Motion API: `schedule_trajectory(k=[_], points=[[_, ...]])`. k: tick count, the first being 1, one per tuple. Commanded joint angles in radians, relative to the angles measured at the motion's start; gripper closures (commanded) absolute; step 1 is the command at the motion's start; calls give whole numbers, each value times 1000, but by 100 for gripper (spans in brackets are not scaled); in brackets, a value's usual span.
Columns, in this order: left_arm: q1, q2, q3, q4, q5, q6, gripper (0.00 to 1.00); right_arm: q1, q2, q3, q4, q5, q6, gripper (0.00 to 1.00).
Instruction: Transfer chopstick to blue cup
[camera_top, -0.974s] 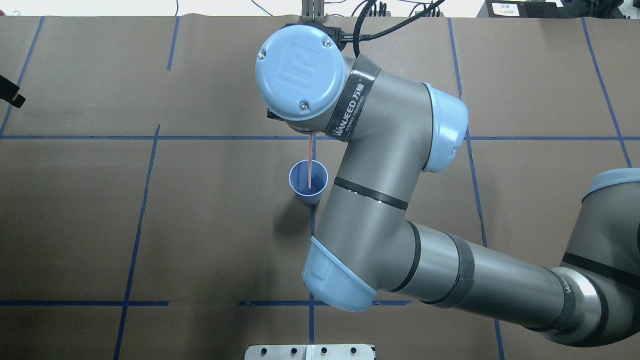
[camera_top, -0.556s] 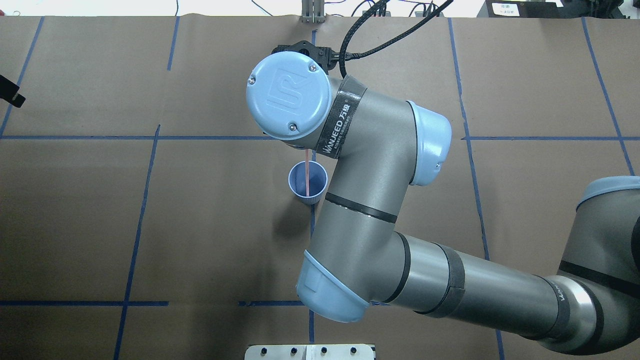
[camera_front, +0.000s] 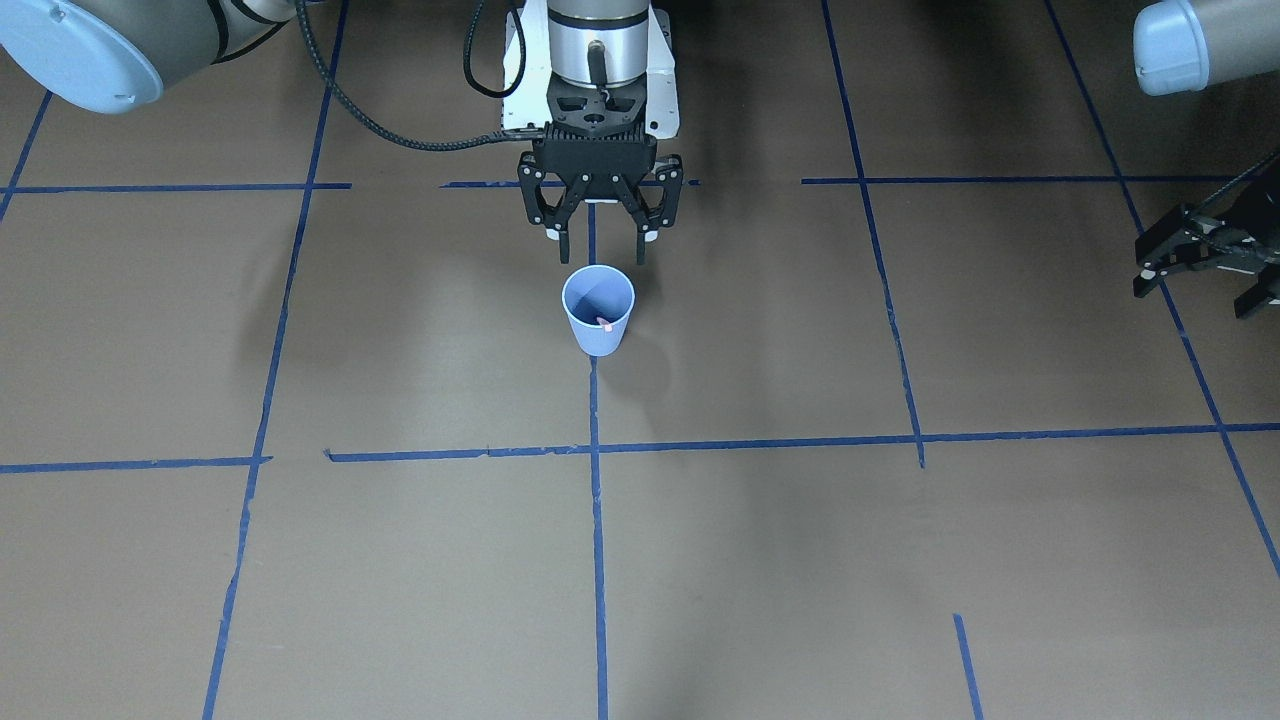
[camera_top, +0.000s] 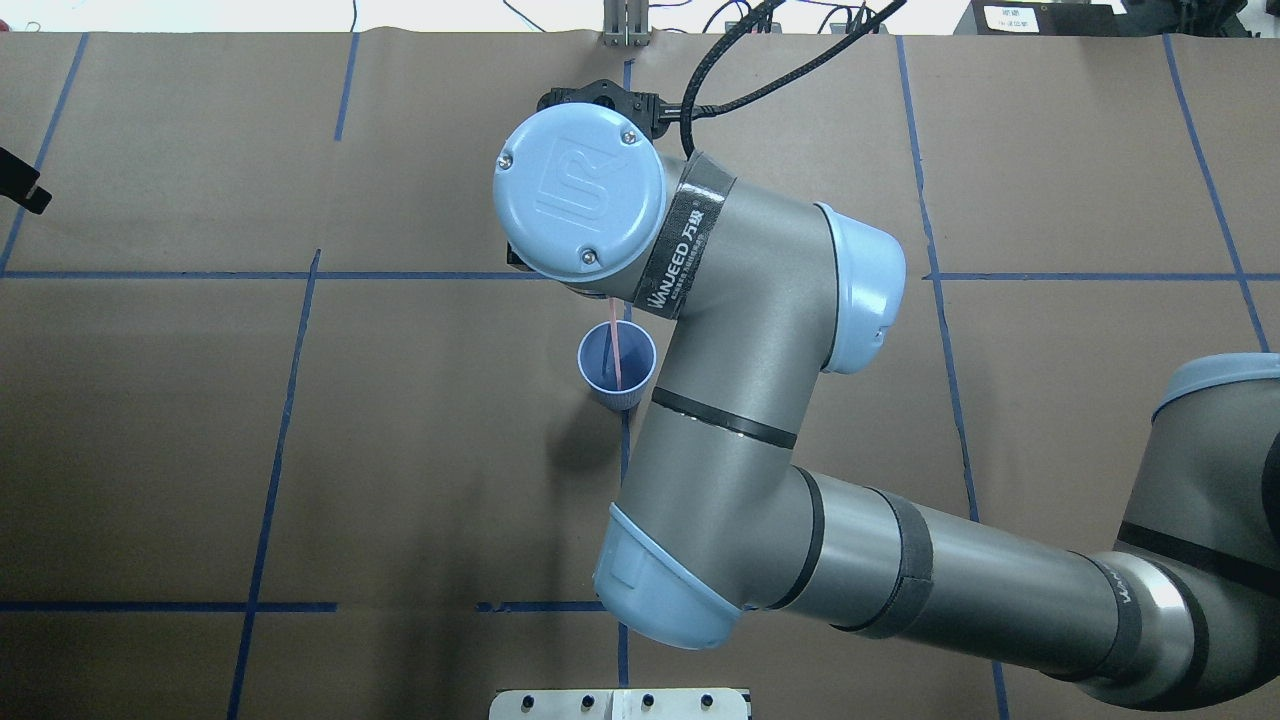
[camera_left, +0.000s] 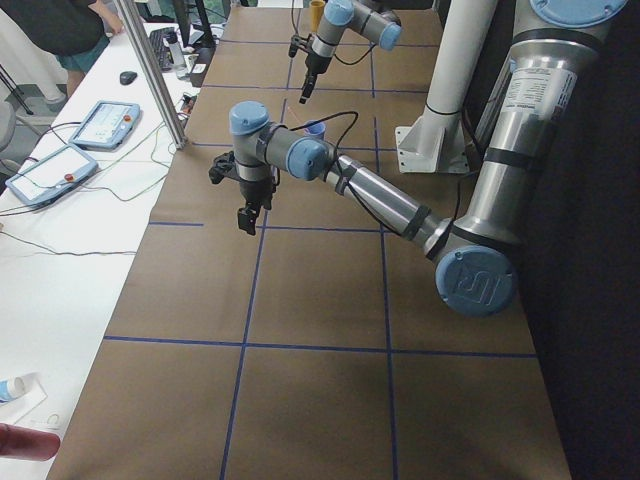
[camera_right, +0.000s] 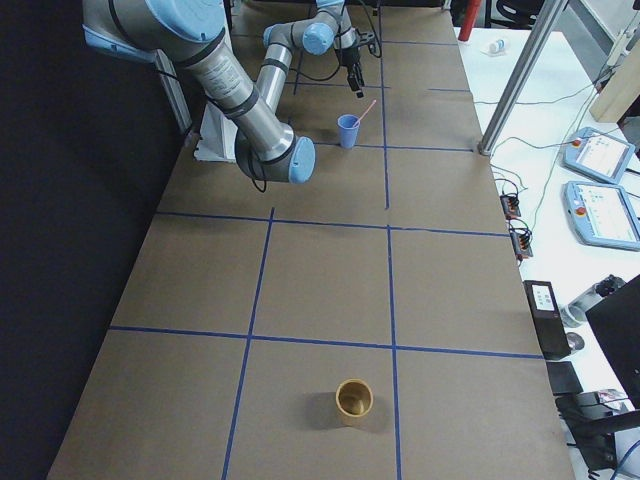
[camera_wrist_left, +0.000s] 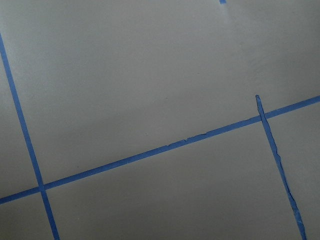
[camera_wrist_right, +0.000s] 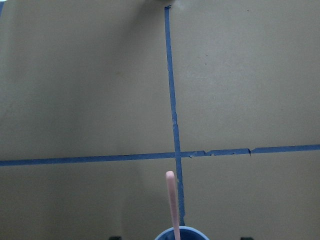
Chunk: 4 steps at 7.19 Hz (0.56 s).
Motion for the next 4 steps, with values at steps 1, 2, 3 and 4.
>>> schedule_trajectory(k=[1, 2, 3, 4], points=[[-15, 7, 9, 7, -3, 0, 0, 59, -20, 82, -92, 62, -16, 0], [-65, 7, 47, 2, -8, 3, 0, 113, -67, 166, -164, 130, -73, 0], [-100, 9, 91, 5, -11, 65, 0, 171, -170, 270, -166, 184, -160, 0], [-134, 54, 124, -4, -43, 93, 0, 267, -245, 304, -165, 283, -247, 0]])
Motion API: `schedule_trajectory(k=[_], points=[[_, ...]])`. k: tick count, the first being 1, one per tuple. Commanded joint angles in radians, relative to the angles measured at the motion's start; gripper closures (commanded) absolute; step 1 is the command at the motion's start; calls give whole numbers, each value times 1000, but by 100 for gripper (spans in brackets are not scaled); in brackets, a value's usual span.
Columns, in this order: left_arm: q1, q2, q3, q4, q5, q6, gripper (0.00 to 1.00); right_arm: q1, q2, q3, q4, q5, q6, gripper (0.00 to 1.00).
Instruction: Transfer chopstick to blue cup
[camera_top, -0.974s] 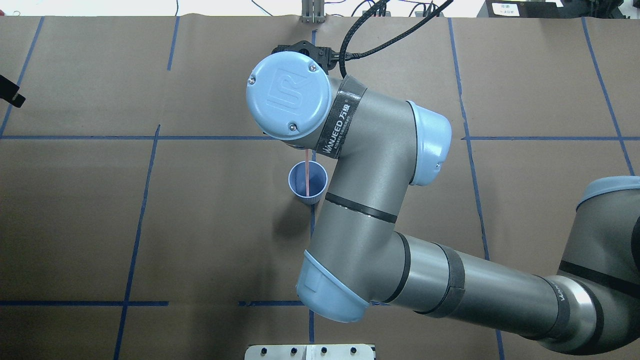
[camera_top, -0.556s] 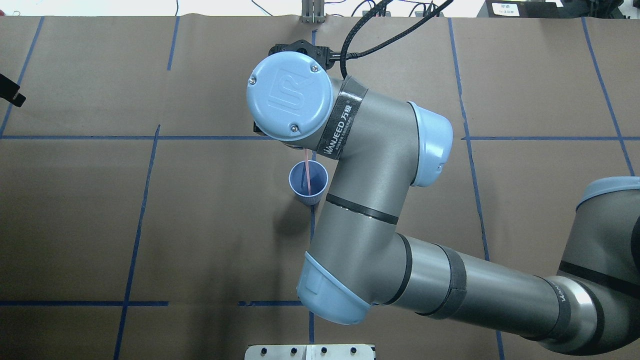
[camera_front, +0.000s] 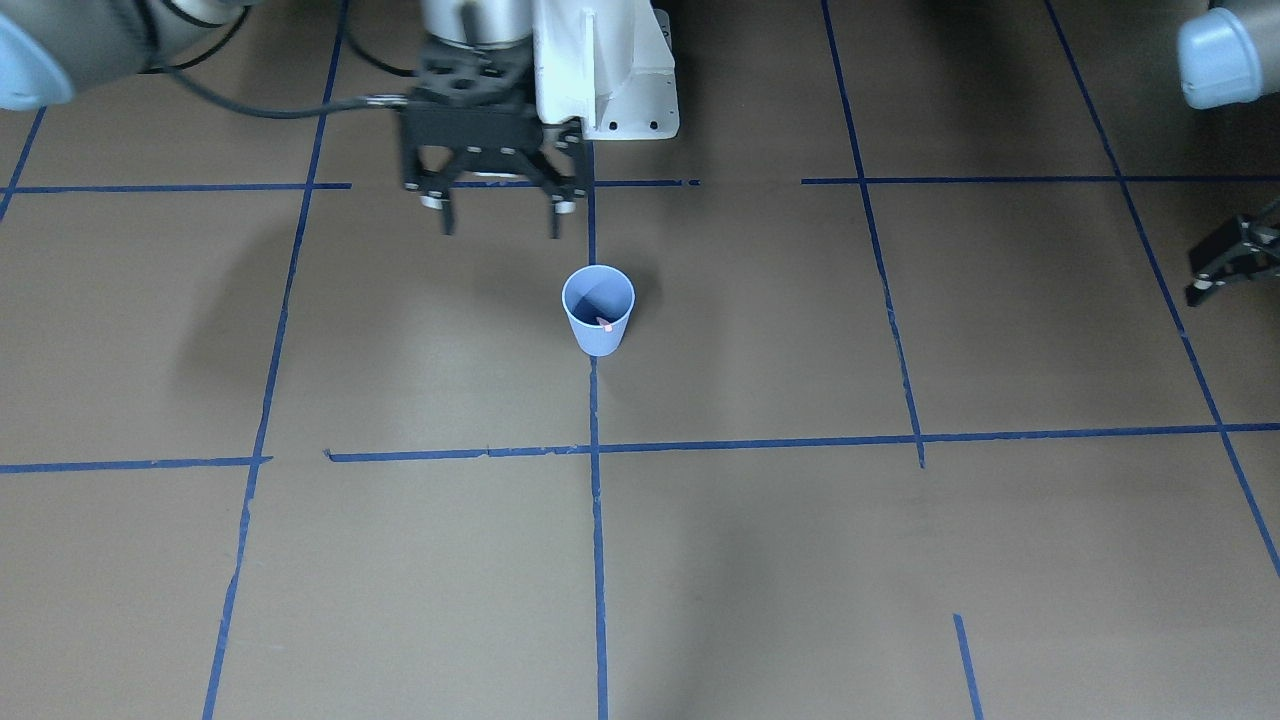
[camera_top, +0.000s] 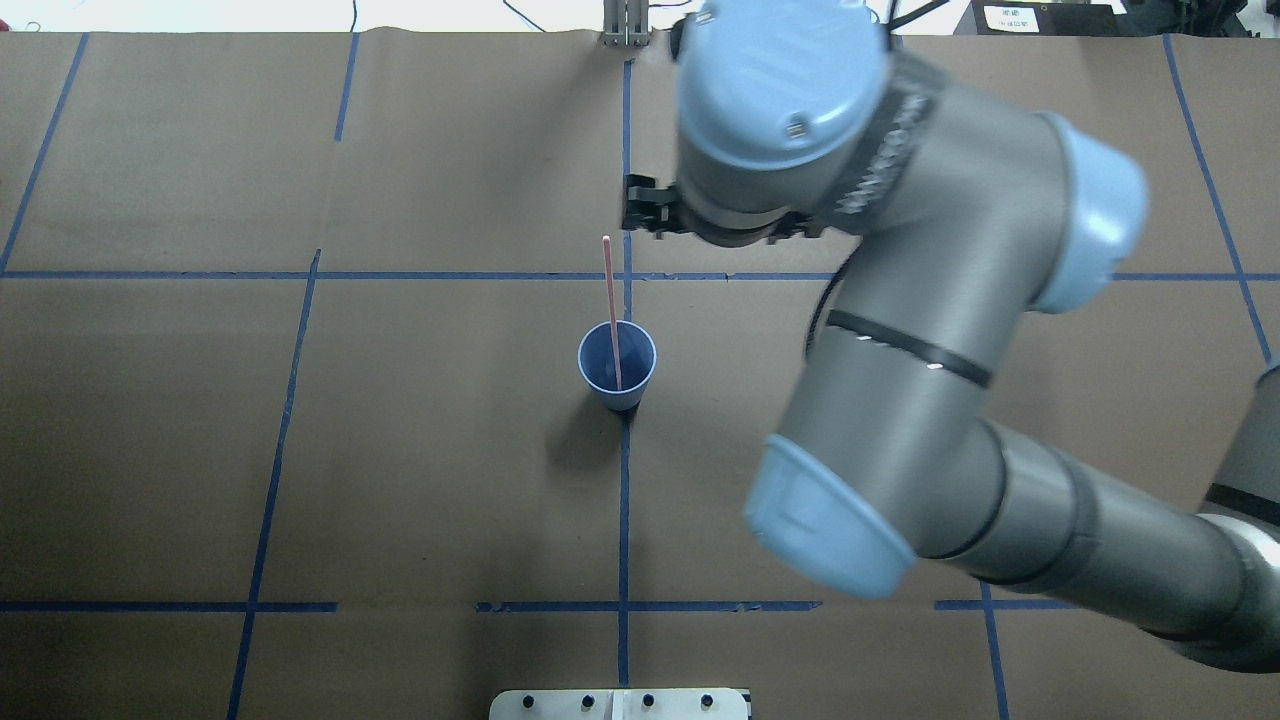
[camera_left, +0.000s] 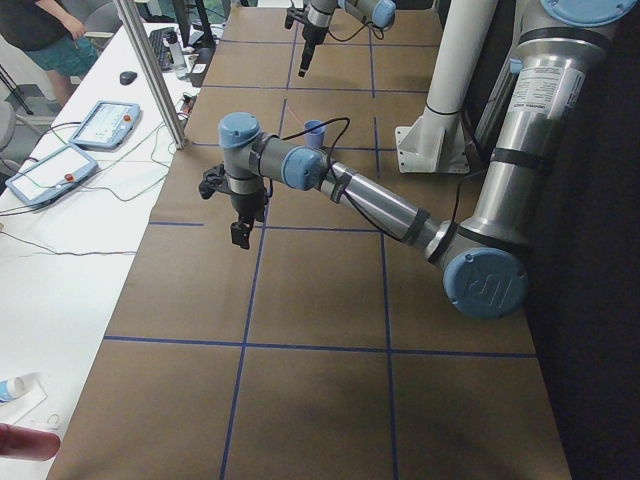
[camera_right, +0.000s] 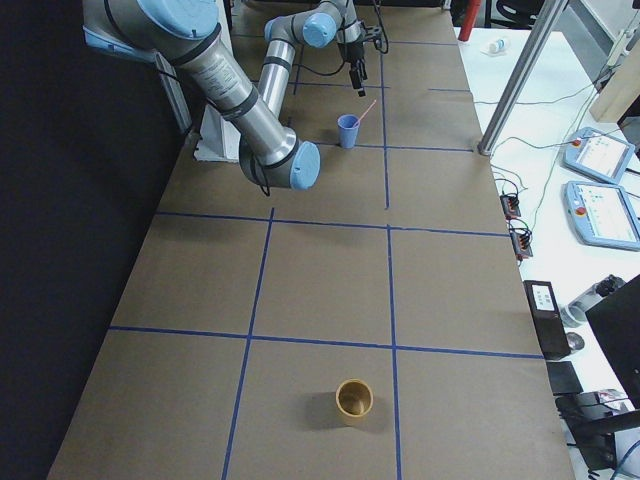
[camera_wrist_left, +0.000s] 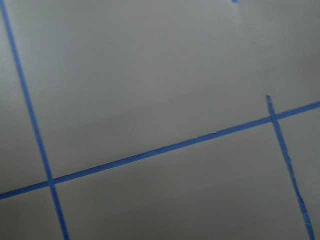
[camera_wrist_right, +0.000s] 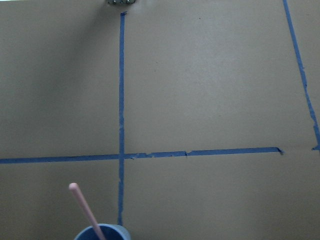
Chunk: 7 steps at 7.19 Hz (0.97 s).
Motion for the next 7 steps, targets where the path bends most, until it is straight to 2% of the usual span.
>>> schedule_trajectory(k=[1, 2, 4, 6, 7], points=[[-72, 62, 64, -23, -29, 101, 0, 191, -164, 74, -2, 199, -219, 0], [-72, 96, 75, -27, -29, 117, 0, 265, -248, 77, 3, 256, -339, 0], [-84, 101, 113, -33, -32, 113, 0, 466, -411, 59, 14, 371, -682, 0], [-121, 105, 135, -33, -55, 122, 0, 735, -524, -88, 14, 565, -1090, 0], [-127, 110, 137, -33, -66, 122, 0, 843, -558, -175, 14, 630, -1250, 0]])
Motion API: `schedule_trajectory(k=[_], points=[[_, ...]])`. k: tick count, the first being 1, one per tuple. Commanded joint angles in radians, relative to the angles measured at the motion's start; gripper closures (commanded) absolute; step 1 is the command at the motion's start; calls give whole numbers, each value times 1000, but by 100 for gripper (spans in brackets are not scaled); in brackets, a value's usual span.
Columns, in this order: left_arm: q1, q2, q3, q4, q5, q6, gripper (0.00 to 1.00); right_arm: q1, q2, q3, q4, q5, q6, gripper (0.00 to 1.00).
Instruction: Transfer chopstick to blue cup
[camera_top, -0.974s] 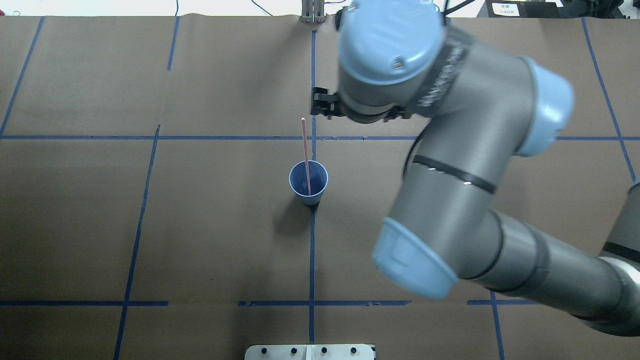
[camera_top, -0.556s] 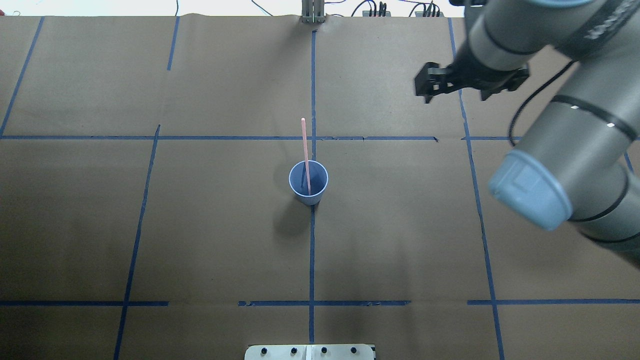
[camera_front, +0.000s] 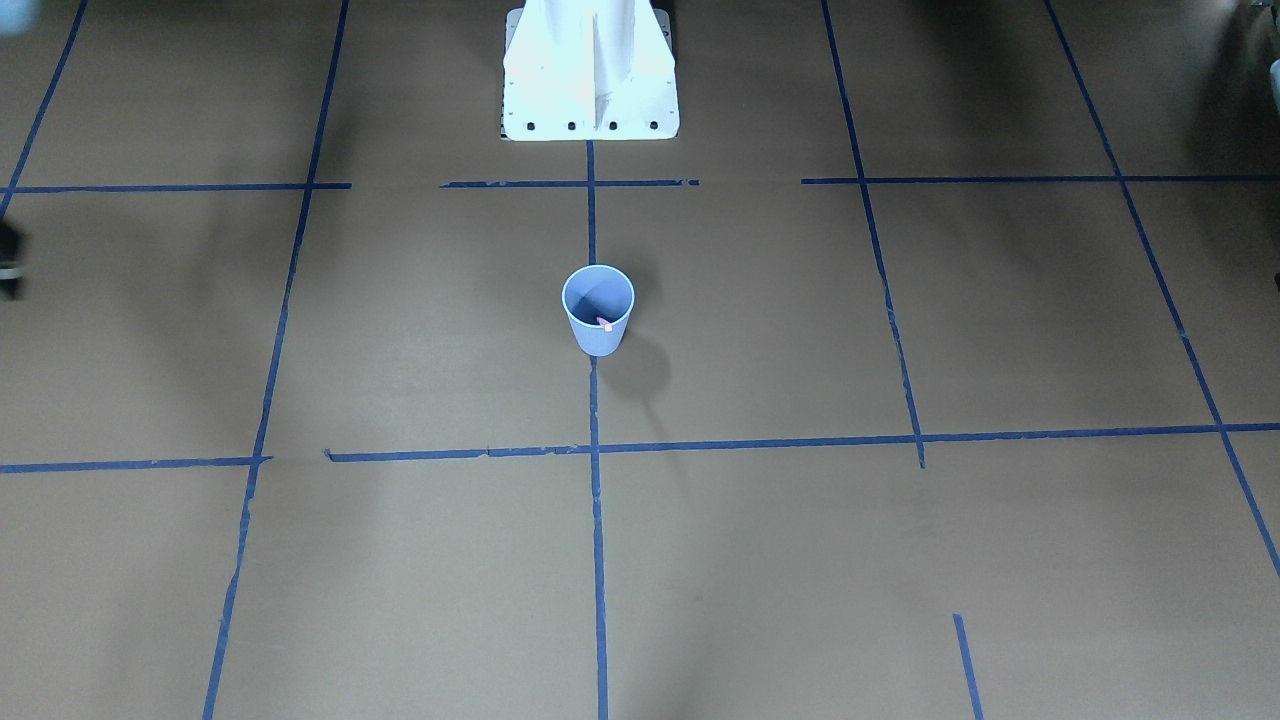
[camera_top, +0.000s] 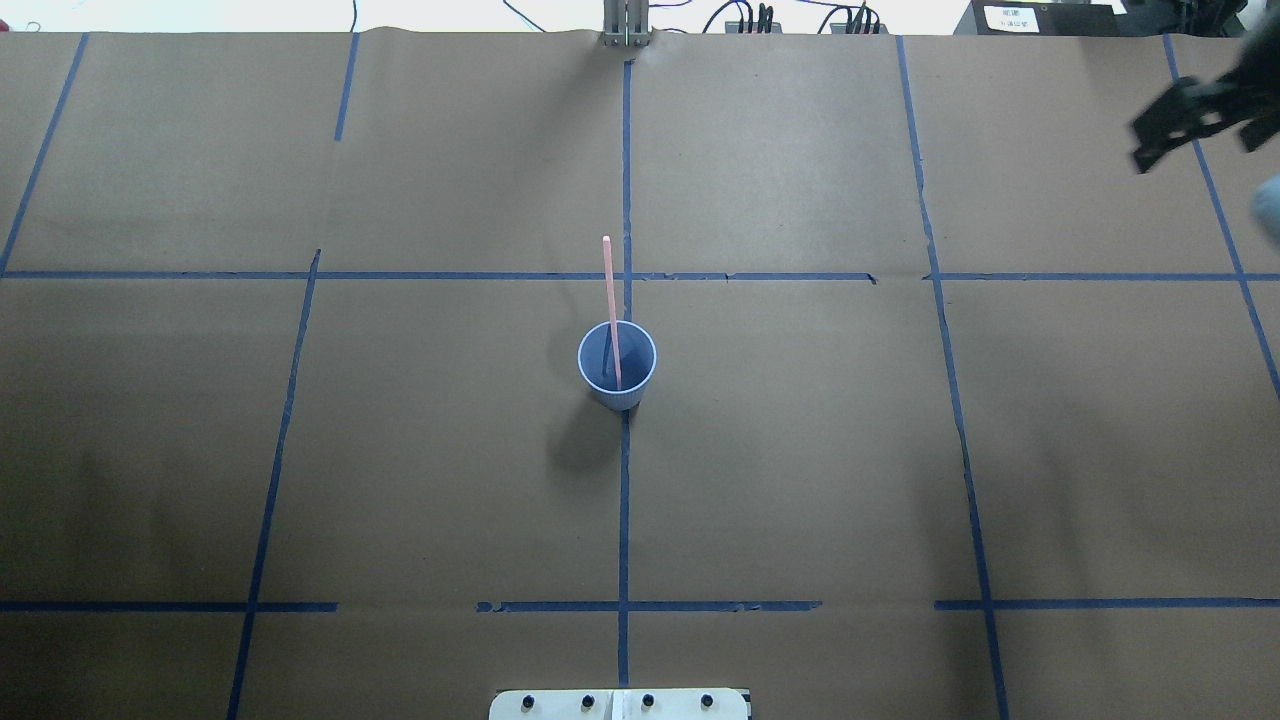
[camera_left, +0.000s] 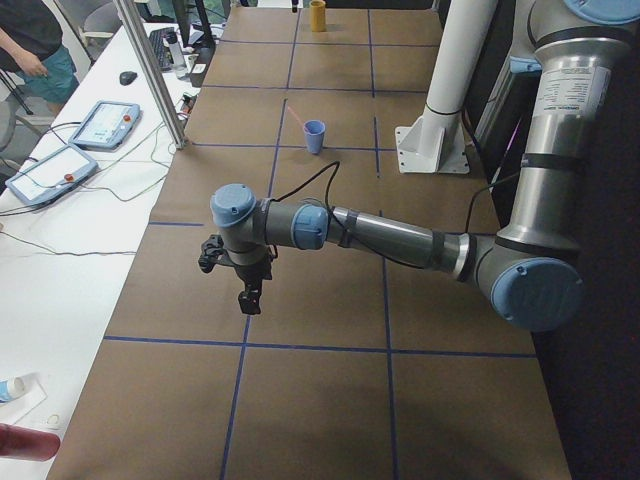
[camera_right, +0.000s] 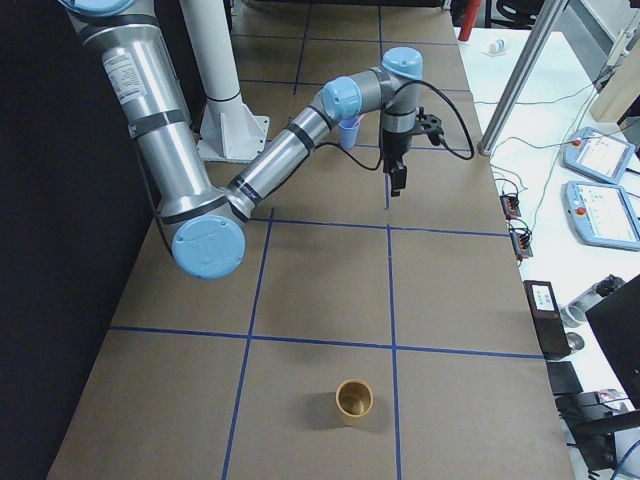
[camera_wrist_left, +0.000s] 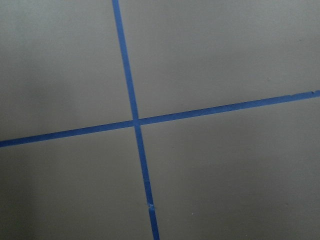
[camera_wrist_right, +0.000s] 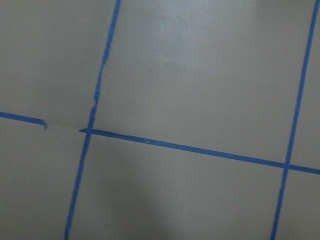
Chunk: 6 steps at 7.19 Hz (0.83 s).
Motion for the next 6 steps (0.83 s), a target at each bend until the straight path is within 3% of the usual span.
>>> schedule_trajectory(k=[1, 4, 5, 6], points=[[-19, 34, 5, 0, -17, 56, 0, 210, -102, -159, 2, 140, -326, 0], [-32, 48, 5, -1, -18, 81, 0, 264, -255, -280, 225, 157, -360, 0], [-32, 48, 10, 0, -18, 81, 0, 267, -271, -369, 321, 162, -353, 0], [-31, 46, 10, -1, -18, 81, 0, 274, -302, -368, 357, 160, -331, 0]])
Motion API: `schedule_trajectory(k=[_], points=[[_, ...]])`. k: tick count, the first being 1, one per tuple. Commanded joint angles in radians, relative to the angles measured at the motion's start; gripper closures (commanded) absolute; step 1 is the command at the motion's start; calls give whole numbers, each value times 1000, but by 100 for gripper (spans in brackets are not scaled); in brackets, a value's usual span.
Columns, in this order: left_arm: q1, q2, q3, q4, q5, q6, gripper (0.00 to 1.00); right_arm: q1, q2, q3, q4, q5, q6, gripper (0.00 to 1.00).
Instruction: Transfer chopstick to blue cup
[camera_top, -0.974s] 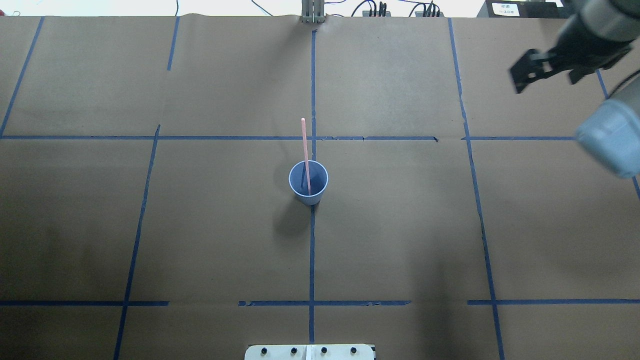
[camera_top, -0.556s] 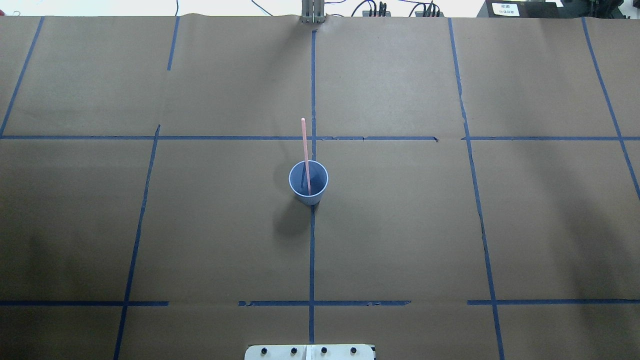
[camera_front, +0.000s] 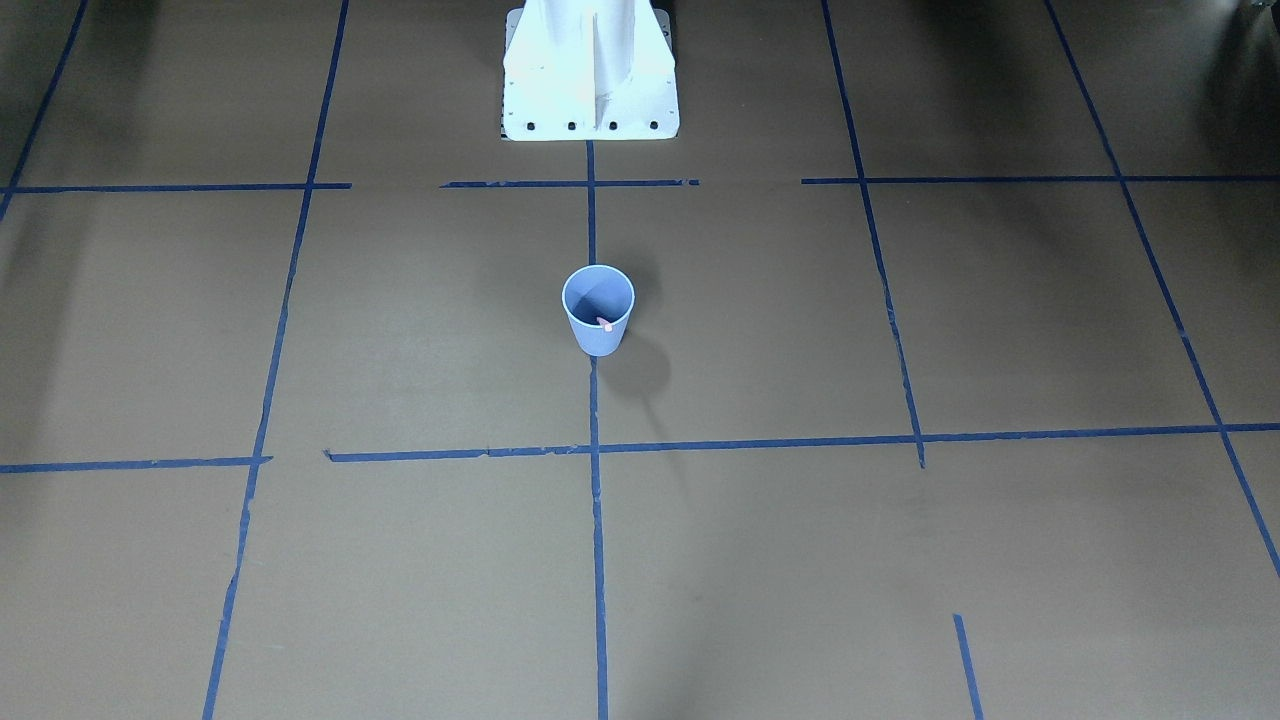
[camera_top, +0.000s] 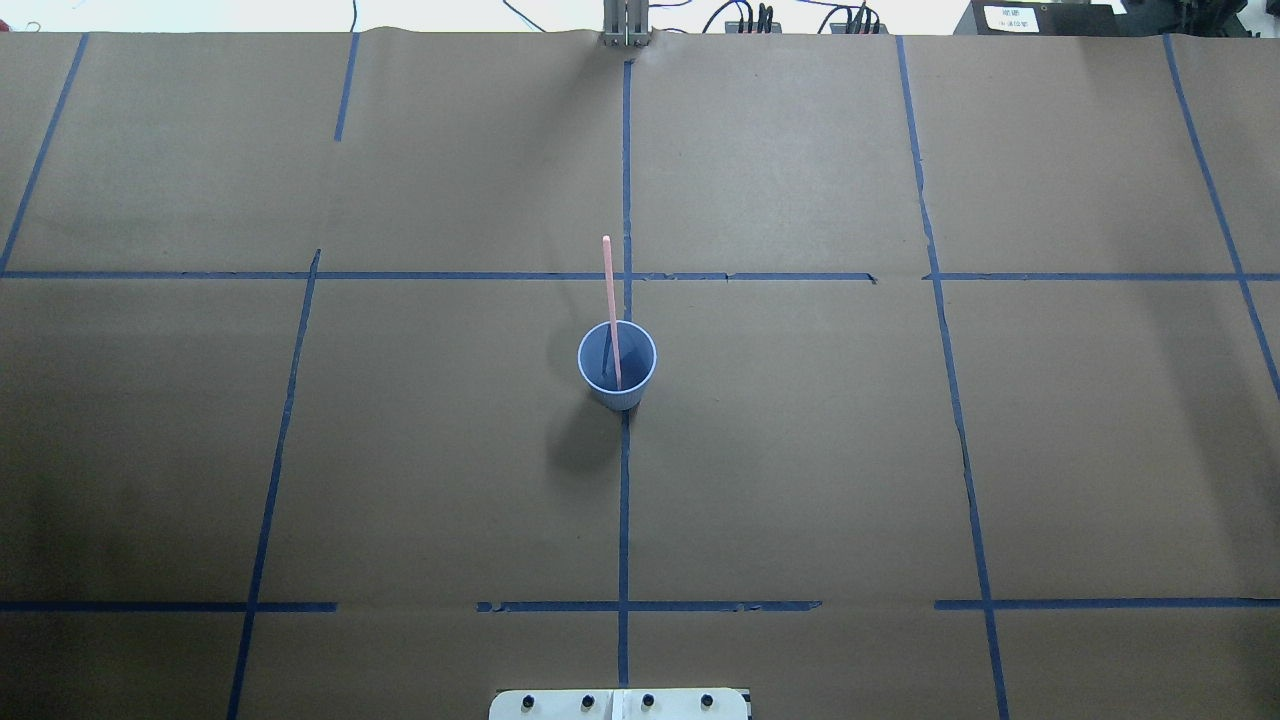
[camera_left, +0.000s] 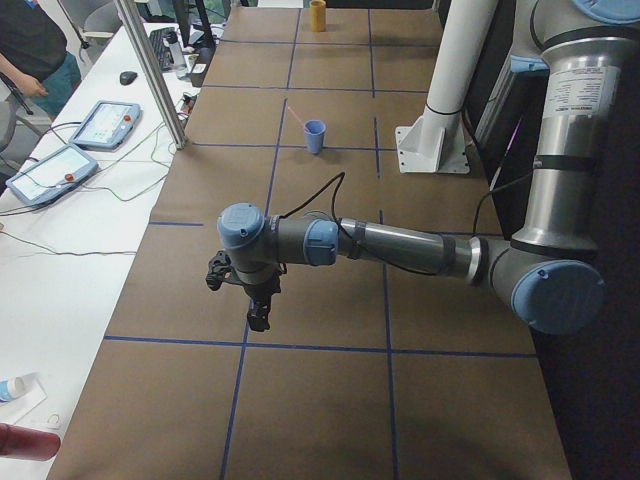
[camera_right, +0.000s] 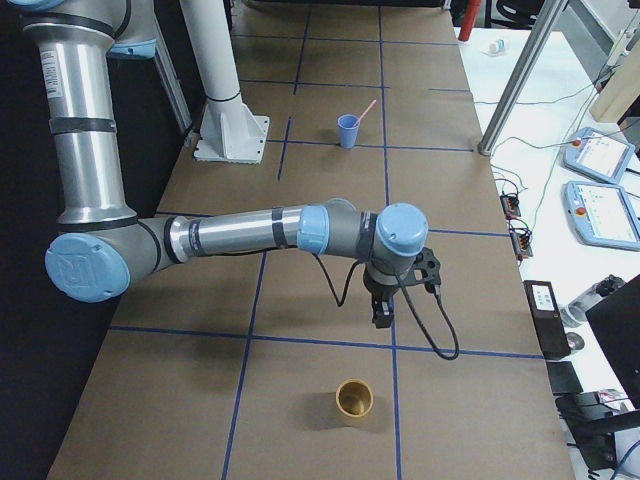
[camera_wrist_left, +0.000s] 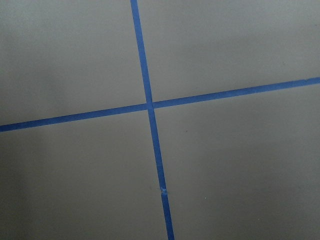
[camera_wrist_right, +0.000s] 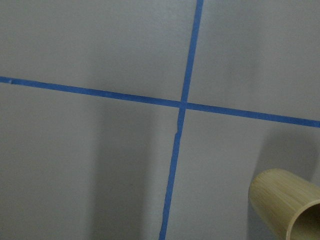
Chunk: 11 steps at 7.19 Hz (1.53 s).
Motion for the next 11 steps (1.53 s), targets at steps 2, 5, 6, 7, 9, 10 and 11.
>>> schedule_trajectory(k=[2, 5, 6, 7, 9, 10, 11], points=[[-1, 1, 17, 1, 1, -1, 0, 7, -39, -29, 71, 2, 115, 0], [-37, 21, 45, -8, -18, 5, 0, 7, -31, 23, 75, 4, 203, 0], [-53, 35, 45, -13, -55, 25, 0, 7, -31, 35, 77, 4, 235, 0], [-54, 50, 51, -16, -54, 63, 0, 7, -33, 36, 75, 4, 235, 0], [-54, 66, 72, -34, -55, 65, 0, 7, -36, 33, 75, 4, 232, 0], [-54, 67, 86, -54, -54, 64, 0, 5, -39, 26, 75, 2, 229, 0], [-53, 64, 98, -58, -54, 64, 0, 5, -42, 25, 75, 1, 229, 0]])
